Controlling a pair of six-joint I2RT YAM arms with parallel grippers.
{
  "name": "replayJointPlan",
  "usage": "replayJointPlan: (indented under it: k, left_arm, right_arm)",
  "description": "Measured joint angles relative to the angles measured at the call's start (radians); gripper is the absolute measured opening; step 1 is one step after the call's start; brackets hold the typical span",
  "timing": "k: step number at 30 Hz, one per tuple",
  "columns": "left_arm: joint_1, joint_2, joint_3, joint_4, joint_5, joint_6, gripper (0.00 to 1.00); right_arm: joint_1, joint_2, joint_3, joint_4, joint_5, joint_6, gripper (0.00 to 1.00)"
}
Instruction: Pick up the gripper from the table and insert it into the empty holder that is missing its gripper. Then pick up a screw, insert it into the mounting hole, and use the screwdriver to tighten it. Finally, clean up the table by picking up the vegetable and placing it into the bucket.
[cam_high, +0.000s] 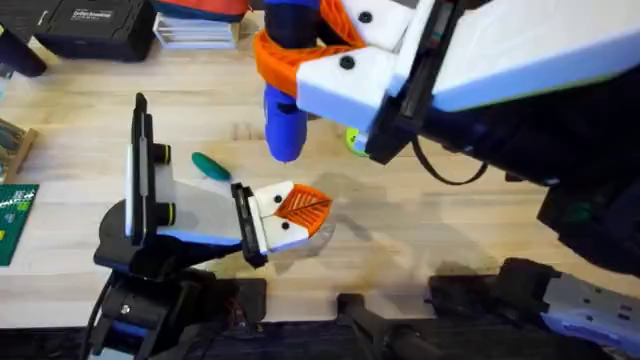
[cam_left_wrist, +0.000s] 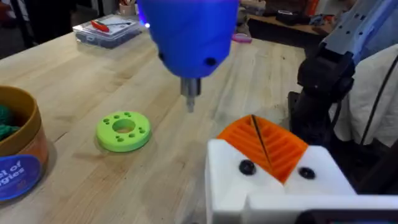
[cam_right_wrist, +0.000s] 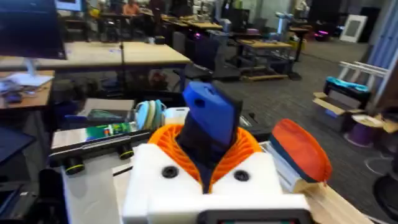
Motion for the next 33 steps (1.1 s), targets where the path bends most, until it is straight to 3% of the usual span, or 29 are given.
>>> replayJointPlan:
  k: [8, 9, 13, 18, 25, 33]
  left_arm:
    - [0.000, 0.000, 0.000, 0.000, 0.000, 0.000, 0.004]
    - [0.000, 0.000, 0.000, 0.000, 0.000, 0.000, 0.004]
    - [0.000, 0.000, 0.000, 0.000, 0.000, 0.000, 0.004]
    - [0.000, 0.000, 0.000, 0.000, 0.000, 0.000, 0.004]
    - [0.000, 0.000, 0.000, 0.000, 0.000, 0.000, 0.004]
    - [0.000, 0.000, 0.000, 0.000, 0.000, 0.000, 0.004]
  right_arm:
    - [-0.078, 0.000, -0.002, 0.000, -0.190, 0.008, 0.027]
    - [-0.122, -0.006, -0.009, -0.001, -0.273, 0.008, 0.027]
    - [-0.165, -0.031, -0.017, -0.011, -0.370, 0.014, 0.027]
    - [-0.239, -0.079, -0.018, -0.104, -0.436, 0.022, 0.027]
    - [-0.336, -0.078, -0.018, -0.106, -0.493, 0.023, 0.027]
    - [-0.365, 0.045, -0.019, 0.111, -0.580, 0.052, 0.027]
